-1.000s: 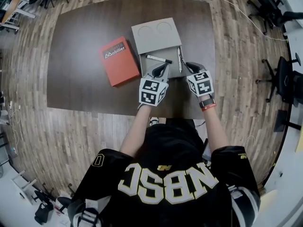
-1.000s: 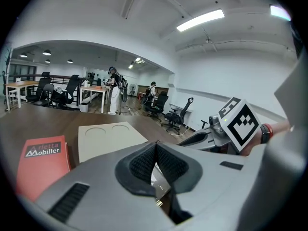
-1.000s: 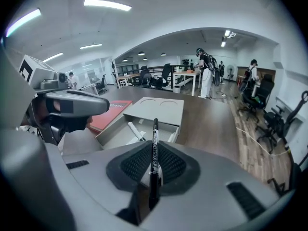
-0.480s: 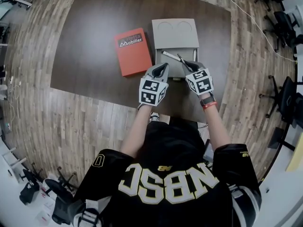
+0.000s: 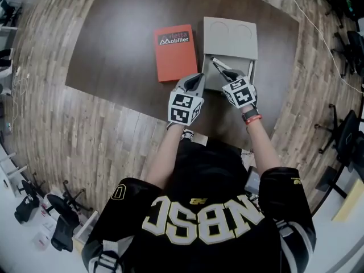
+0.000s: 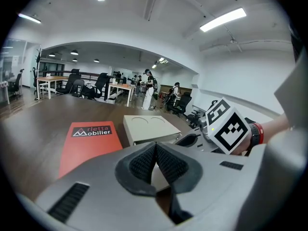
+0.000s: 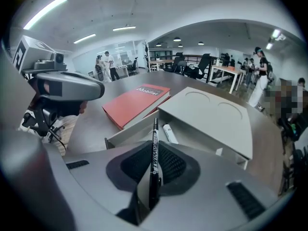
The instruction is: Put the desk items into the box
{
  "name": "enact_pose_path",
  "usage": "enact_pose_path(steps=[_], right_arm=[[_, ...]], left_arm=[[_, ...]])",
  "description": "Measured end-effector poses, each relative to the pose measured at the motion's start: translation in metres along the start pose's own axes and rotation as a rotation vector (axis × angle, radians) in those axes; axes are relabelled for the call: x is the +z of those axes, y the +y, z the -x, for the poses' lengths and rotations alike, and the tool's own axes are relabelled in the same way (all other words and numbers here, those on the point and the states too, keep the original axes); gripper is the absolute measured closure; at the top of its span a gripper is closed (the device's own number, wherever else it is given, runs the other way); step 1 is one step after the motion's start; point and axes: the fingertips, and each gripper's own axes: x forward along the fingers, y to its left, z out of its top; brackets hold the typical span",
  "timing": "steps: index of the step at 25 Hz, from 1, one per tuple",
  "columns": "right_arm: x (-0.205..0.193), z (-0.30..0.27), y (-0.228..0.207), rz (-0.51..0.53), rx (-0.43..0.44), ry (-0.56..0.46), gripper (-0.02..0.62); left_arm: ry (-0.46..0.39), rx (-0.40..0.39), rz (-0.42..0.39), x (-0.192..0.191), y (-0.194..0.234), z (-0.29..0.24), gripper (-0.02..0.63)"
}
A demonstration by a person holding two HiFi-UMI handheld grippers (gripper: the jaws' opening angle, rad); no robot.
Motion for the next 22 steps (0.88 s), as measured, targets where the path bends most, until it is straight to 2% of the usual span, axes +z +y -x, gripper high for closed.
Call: enact_pose_path(steps=[15, 22], right_arm=[[-0.019, -0.047, 0.009, 0.070, 0.039, 0.104, 0.545], [-0.020, -0.048, 0.010, 0.062, 0.035, 0.091, 0.543]], left_arm=[[0.021, 0.055, 0.025, -0.017, 0.027, 0.006, 0.592], [0.025, 0.058, 0.017, -0.018, 0.022, 0.010, 0.592]])
